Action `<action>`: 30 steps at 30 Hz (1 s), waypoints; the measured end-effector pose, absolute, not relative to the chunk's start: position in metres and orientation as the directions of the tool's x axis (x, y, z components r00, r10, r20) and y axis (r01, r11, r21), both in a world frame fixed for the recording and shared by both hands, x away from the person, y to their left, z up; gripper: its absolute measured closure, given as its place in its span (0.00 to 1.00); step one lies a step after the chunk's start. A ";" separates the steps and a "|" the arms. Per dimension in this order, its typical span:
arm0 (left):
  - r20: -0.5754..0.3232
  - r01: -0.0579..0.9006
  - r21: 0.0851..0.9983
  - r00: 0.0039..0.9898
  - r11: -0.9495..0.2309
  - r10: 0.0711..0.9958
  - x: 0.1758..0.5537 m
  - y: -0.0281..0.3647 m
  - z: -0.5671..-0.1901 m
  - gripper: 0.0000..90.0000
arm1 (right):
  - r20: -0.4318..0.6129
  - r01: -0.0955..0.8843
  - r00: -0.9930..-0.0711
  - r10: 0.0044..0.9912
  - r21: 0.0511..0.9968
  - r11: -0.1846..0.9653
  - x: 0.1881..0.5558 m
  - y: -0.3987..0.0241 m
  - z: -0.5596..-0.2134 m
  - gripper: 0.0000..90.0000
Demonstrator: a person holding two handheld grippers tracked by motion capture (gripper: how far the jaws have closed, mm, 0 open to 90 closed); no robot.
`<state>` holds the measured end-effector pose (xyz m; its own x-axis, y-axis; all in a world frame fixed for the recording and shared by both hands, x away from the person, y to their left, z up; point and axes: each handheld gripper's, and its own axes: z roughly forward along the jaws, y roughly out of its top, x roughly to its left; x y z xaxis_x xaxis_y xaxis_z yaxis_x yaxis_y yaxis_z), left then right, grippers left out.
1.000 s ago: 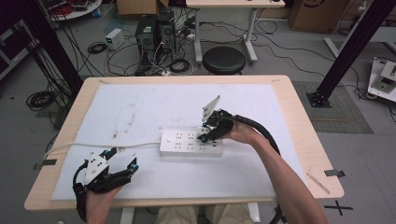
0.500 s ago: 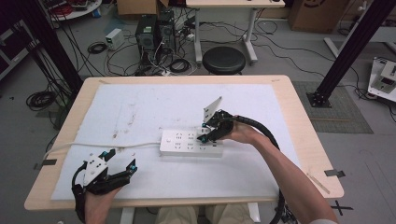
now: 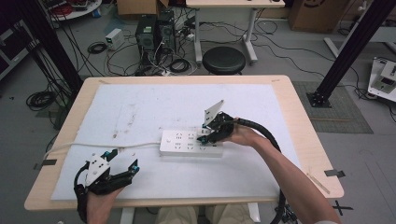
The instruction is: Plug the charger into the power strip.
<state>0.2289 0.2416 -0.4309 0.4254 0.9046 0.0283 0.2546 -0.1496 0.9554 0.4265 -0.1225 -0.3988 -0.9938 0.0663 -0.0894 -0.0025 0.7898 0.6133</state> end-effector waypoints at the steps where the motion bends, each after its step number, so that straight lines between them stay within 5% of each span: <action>1: 0.028 0.257 0.955 0.425 -0.151 0.905 0.229 0.242 -0.431 0.21 | -0.089 -0.007 -0.994 0.062 0.620 0.785 0.427 -0.123 -0.399 0.71; 10: 0.023 0.260 0.955 0.414 -0.143 0.910 0.226 0.245 -0.432 0.21 | -0.031 0.021 -0.998 0.052 0.639 0.769 0.437 -0.125 -0.402 0.71; 20: 0.032 0.263 0.952 0.427 -0.158 0.904 0.227 0.242 -0.432 0.21 | -0.128 -0.037 -0.990 0.056 0.621 0.783 0.424 -0.122 -0.403 0.71; 30: 0.022 0.264 0.954 0.412 -0.142 0.911 0.225 0.246 -0.432 0.21 | -0.101 -0.025 -0.994 0.052 0.645 0.764 0.428 -0.123 -0.407 0.71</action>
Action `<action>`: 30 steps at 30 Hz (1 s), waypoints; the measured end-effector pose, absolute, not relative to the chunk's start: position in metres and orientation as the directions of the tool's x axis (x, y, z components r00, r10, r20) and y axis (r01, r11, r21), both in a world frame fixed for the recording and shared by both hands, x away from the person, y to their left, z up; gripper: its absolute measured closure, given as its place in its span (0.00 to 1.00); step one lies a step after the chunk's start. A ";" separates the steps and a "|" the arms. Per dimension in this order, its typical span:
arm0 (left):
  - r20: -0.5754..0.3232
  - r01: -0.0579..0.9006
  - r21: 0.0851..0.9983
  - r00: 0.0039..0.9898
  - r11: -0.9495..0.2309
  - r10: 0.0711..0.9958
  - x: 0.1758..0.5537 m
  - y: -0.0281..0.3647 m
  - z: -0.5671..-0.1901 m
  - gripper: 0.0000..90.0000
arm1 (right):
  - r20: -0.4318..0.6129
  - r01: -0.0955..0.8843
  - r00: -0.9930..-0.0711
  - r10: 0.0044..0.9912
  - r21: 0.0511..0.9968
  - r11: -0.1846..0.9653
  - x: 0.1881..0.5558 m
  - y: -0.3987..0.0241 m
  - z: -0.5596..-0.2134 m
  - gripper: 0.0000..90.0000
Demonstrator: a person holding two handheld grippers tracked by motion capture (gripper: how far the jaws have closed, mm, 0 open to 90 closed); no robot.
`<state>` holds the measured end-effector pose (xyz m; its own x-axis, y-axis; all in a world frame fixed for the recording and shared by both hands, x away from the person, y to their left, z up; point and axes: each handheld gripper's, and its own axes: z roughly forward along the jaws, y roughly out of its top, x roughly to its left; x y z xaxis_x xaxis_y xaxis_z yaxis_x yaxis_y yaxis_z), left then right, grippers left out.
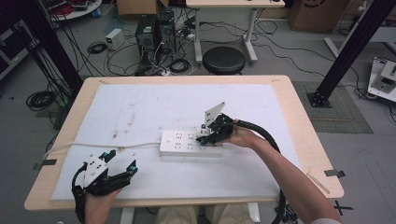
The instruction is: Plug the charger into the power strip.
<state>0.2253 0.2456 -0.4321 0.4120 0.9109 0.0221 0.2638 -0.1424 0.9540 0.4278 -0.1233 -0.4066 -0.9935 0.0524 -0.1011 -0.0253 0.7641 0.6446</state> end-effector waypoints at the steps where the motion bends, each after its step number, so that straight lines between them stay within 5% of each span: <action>1: 0.021 0.265 0.954 0.414 -0.143 0.910 0.225 0.246 -0.433 0.21 | -0.082 -0.009 -0.995 0.058 0.652 0.758 0.430 -0.124 -0.407 0.71; 30: 0.019 0.261 0.956 0.407 -0.136 0.913 0.228 0.248 -0.431 0.21 | -0.029 0.043 -0.996 0.083 0.671 0.740 0.434 -0.126 -0.412 0.70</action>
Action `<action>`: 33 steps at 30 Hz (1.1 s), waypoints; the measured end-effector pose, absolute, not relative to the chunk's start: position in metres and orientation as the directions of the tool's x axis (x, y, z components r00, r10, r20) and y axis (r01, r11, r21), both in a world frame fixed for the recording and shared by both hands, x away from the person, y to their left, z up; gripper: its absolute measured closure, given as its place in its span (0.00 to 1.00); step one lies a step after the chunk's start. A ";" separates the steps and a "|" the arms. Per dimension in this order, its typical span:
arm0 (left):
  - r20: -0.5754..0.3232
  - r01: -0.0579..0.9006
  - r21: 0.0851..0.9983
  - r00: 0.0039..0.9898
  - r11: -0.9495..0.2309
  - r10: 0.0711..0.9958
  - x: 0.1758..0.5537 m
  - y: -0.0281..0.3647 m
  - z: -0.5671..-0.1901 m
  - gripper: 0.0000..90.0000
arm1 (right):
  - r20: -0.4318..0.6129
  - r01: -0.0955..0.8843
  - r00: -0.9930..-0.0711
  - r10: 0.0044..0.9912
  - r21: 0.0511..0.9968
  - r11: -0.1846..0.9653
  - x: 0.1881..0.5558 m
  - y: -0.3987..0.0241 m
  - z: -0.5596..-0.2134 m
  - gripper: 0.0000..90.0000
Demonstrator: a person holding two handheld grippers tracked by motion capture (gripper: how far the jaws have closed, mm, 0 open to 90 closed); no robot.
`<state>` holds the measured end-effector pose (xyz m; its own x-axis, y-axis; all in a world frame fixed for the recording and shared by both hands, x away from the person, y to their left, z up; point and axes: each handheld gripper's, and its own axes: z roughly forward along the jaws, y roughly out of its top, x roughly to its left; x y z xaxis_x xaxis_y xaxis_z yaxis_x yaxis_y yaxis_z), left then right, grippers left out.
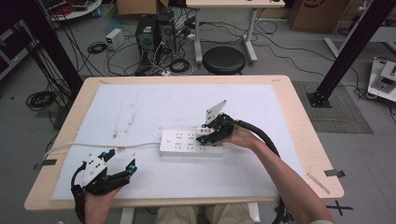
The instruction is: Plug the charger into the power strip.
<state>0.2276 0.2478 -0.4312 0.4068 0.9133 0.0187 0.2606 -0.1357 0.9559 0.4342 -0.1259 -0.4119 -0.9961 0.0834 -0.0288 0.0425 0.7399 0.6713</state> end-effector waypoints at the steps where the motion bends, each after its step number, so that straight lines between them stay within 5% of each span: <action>1: 0.016 0.261 0.956 0.405 -0.132 0.914 0.228 0.248 -0.431 0.21 | -0.023 0.047 -0.996 0.084 0.674 0.737 0.434 -0.126 -0.412 0.69; 3: 0.015 0.262 0.956 0.405 -0.132 0.914 0.228 0.249 -0.431 0.21 | -0.010 0.062 -0.995 0.095 0.685 0.726 0.434 -0.126 -0.412 0.54; 11: 0.023 0.256 0.957 0.408 -0.138 0.913 0.228 0.250 -0.431 0.21 | -0.019 0.106 -0.985 0.174 0.723 0.682 0.426 -0.138 -0.402 0.25; 19: 0.020 0.251 0.958 0.419 -0.137 0.908 0.233 0.247 -0.429 0.21 | 0.063 0.280 -0.916 0.397 0.809 0.517 0.407 -0.181 -0.394 0.24; 24: 0.026 0.249 0.957 0.431 -0.146 0.902 0.237 0.244 -0.428 0.21 | 0.030 0.284 -0.862 0.507 0.856 0.432 0.389 -0.201 -0.390 0.24; 25: 0.024 0.247 0.958 0.435 -0.145 0.900 0.239 0.242 -0.428 0.21 | 0.034 0.292 -0.805 0.592 0.892 0.346 0.374 -0.216 -0.391 0.24; 33: 0.031 0.251 0.955 0.443 -0.157 0.896 0.246 0.239 -0.428 0.21 | -0.012 0.299 -0.627 0.779 0.920 0.255 0.333 -0.245 -0.408 0.24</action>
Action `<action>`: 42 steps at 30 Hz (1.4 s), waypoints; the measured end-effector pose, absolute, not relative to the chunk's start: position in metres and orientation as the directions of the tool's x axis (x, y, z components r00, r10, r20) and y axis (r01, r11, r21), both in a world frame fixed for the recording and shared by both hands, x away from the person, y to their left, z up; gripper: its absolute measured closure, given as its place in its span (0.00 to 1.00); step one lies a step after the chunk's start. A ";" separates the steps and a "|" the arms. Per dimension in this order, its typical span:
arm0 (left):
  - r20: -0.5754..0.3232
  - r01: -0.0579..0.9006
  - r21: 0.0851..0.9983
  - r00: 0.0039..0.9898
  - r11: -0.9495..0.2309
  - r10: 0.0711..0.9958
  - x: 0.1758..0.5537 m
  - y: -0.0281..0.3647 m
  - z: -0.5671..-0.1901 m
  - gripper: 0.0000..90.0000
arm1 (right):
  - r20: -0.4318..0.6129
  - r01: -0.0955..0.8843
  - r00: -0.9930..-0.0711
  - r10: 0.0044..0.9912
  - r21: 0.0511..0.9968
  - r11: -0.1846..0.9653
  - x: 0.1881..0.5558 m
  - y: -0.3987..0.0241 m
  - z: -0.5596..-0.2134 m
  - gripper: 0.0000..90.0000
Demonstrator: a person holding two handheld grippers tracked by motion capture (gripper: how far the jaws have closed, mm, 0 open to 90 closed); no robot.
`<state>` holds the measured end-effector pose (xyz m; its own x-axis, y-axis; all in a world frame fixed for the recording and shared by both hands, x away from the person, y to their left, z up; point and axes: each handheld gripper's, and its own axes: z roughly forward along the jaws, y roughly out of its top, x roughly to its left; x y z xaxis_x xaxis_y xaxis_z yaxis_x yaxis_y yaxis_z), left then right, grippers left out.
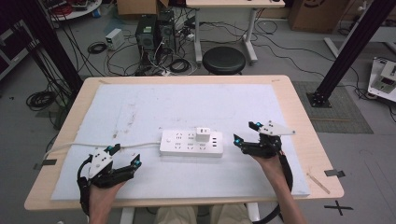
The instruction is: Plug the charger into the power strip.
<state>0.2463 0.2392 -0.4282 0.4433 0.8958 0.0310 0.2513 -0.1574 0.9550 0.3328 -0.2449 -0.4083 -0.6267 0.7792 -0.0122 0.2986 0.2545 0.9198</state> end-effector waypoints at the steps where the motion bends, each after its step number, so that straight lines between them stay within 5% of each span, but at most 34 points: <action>1: 0.030 0.251 0.955 0.444 -0.157 0.896 0.247 0.239 -0.428 0.21 | -0.018 0.299 -0.604 0.797 0.922 0.247 0.328 -0.248 -0.412 0.24; 18: 0.025 0.257 0.955 0.435 -0.150 0.900 0.257 0.238 -0.431 0.20 | 0.006 0.311 -0.428 0.904 0.940 0.141 0.279 -0.281 -0.431 0.22; 42: 0.016 0.261 0.955 0.436 -0.143 0.900 0.263 0.238 -0.433 0.20 | 0.035 0.334 -0.416 0.908 0.935 0.117 0.278 -0.291 -0.436 0.22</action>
